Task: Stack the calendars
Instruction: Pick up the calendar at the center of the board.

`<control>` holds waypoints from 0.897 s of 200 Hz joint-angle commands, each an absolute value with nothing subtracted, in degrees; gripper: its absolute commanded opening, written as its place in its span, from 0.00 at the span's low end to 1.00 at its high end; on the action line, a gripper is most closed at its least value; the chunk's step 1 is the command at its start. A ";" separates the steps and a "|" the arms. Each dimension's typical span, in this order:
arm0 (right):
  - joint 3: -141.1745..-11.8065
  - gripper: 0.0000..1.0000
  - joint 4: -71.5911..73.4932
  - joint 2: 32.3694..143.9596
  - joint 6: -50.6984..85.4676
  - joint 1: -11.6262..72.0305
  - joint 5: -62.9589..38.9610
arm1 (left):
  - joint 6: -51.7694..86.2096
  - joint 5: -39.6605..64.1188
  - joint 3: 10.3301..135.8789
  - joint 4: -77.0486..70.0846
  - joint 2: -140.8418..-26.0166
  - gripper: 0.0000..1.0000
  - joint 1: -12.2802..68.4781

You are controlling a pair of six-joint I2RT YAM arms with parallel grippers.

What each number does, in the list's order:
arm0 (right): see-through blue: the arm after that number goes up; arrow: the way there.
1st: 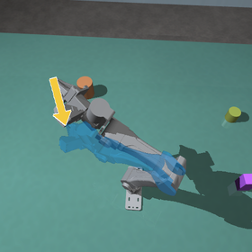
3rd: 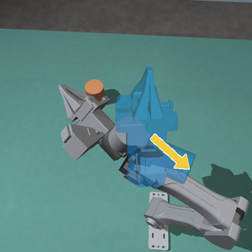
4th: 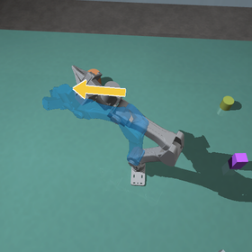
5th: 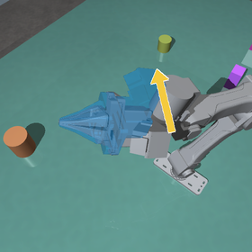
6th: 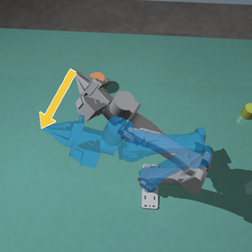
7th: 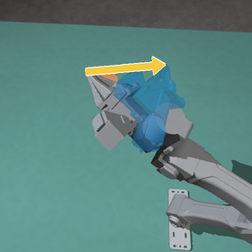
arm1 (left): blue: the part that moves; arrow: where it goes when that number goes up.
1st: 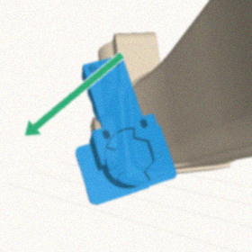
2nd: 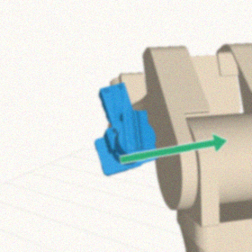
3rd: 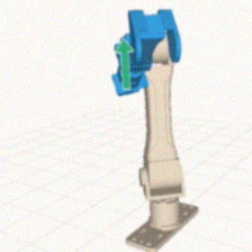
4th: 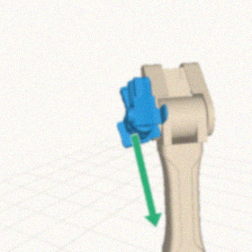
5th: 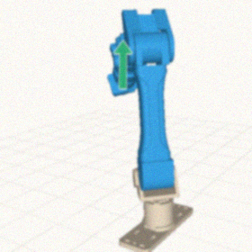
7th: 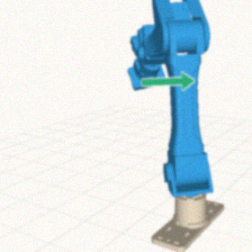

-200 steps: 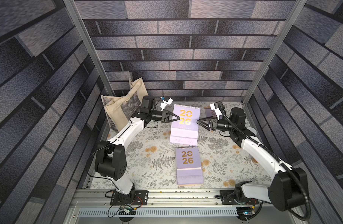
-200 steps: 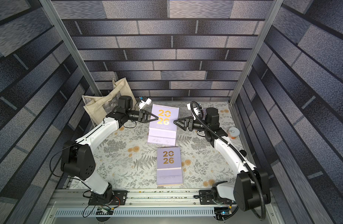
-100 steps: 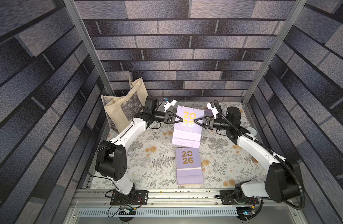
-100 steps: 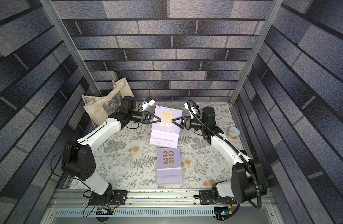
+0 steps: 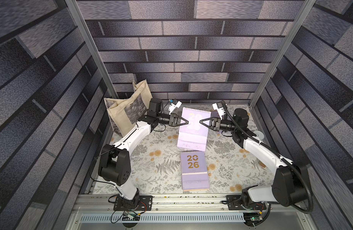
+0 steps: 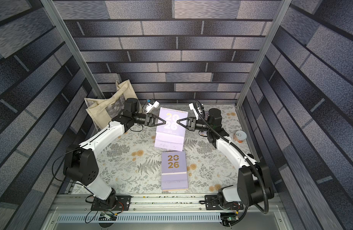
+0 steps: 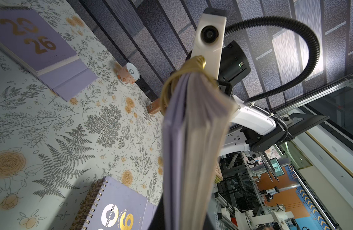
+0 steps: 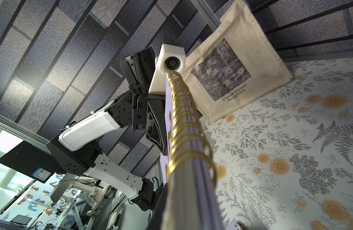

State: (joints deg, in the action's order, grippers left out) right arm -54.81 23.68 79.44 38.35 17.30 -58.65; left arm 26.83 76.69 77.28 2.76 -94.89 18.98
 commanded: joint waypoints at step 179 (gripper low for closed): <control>-49.65 0.00 3.44 76.47 38.26 18.97 -63.12 | 27.41 72.04 72.95 7.21 -88.64 0.89 5.96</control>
State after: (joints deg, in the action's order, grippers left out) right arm -51.09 12.97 79.72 41.74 18.63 -60.58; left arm 30.02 71.72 73.87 5.04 -91.39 5.78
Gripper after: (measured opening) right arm 0.139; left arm 0.893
